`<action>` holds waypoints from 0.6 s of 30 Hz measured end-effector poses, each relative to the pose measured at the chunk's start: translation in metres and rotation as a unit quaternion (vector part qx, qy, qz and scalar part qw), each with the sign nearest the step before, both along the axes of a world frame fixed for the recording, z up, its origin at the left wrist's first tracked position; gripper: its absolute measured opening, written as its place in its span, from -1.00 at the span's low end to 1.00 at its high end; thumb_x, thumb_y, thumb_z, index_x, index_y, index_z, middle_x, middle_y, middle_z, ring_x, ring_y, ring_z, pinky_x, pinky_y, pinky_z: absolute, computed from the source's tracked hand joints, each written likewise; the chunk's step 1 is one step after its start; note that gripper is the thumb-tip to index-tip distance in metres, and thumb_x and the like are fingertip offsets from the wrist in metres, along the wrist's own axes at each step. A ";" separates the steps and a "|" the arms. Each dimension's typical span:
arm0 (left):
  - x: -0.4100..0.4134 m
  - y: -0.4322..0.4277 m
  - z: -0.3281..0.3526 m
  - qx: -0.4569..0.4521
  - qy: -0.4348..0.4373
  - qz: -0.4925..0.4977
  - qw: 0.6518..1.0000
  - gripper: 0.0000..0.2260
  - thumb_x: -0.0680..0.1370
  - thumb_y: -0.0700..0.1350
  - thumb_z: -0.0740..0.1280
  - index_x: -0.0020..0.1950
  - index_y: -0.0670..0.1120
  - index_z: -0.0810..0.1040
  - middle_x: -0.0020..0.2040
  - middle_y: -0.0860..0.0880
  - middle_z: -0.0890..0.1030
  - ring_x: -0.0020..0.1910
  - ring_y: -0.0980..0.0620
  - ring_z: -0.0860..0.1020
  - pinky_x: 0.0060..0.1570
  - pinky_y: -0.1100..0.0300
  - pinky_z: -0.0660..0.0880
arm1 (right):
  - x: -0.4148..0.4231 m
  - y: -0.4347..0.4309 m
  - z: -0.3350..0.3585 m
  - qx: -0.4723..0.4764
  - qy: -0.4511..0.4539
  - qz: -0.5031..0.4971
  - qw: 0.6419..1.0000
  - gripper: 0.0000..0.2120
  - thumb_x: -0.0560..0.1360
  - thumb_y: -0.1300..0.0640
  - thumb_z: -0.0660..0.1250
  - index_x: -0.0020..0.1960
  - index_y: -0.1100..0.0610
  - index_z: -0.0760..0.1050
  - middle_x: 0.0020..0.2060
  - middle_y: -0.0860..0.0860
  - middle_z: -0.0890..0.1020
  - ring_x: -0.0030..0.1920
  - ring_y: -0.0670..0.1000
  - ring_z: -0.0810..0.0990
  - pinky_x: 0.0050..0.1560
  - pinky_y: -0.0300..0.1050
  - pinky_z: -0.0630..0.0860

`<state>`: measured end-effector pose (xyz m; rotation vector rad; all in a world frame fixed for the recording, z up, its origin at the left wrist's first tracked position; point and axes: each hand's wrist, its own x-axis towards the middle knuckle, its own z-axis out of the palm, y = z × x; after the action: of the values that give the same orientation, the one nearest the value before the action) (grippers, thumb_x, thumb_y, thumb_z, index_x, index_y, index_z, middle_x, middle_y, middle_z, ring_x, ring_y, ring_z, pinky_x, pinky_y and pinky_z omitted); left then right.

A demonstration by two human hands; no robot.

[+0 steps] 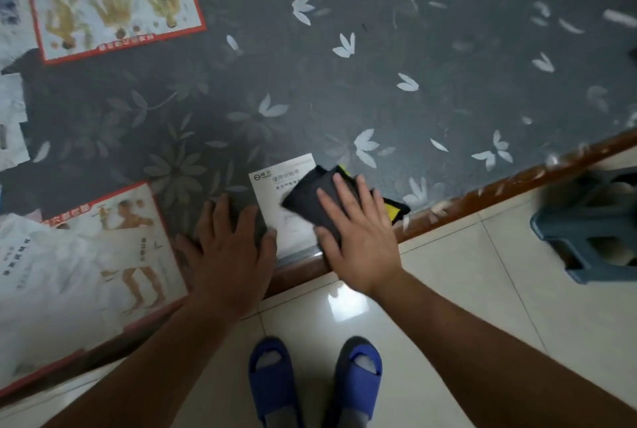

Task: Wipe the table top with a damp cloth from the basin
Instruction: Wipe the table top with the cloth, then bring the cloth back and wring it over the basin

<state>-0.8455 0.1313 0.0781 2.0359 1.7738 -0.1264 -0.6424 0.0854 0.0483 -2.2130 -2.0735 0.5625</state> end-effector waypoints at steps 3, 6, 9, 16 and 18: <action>0.013 0.003 -0.002 0.011 0.021 0.024 0.999 -0.52 0.54 0.20 0.26 0.37 -0.01 0.35 0.52 -0.21 0.22 0.54 -0.27 0.10 0.37 -0.49 0.07 | 0.074 0.027 0.003 -0.017 -0.042 -0.097 0.994 -0.40 0.62 -0.26 -0.08 0.62 -0.14 -0.03 0.63 -0.05 -0.10 0.61 0.13 -0.22 0.58 0.15 -0.22; 0.028 0.006 -0.003 -0.002 0.051 0.041 0.998 -0.45 0.50 0.20 0.32 0.33 -0.10 0.32 0.46 -0.28 0.25 0.50 -0.36 0.15 0.34 -0.50 0.12 | 0.149 0.053 0.002 -0.021 -0.057 -0.213 0.975 -0.42 0.65 -0.22 -0.08 0.63 -0.10 -0.03 0.63 0.01 -0.07 0.61 0.18 -0.17 0.58 0.17 -0.19; 0.046 0.004 0.001 -0.004 0.079 0.053 0.995 -0.39 0.46 0.18 0.37 0.32 -0.18 0.30 0.40 -0.35 0.30 0.41 -0.43 0.26 0.27 -0.48 0.26 | 0.217 0.045 0.000 0.043 -0.022 -0.319 0.947 -0.48 0.65 -0.05 0.07 0.58 0.02 0.19 0.62 0.06 0.10 0.61 0.21 -0.01 0.59 0.16 -0.06; 0.150 -0.010 0.019 -0.043 -0.013 0.027 0.999 -0.52 0.50 0.18 0.27 0.28 -0.11 0.47 0.28 -0.23 0.44 0.27 -0.28 0.41 0.22 -0.26 0.44 | 0.356 -0.008 0.031 0.107 0.134 -0.472 0.865 -0.63 0.66 0.14 0.10 0.45 0.08 0.32 0.39 0.13 0.44 0.30 0.15 0.48 0.36 -0.06 0.34; 0.200 -0.022 0.025 -0.054 -0.023 0.009 0.998 -0.55 0.52 0.11 0.34 0.32 -0.11 0.45 0.28 -0.22 0.46 0.26 -0.27 0.43 0.23 -0.20 0.45 | 0.391 -0.032 0.047 0.110 0.162 -0.522 0.830 -0.69 0.68 0.12 0.08 0.40 0.09 0.36 0.23 0.15 0.54 0.13 0.16 0.53 0.08 -0.16 0.36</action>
<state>-0.6452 0.1090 0.1028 1.9316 1.7179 -0.1656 -0.2512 0.0538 0.0948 -2.4175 -0.5253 0.4712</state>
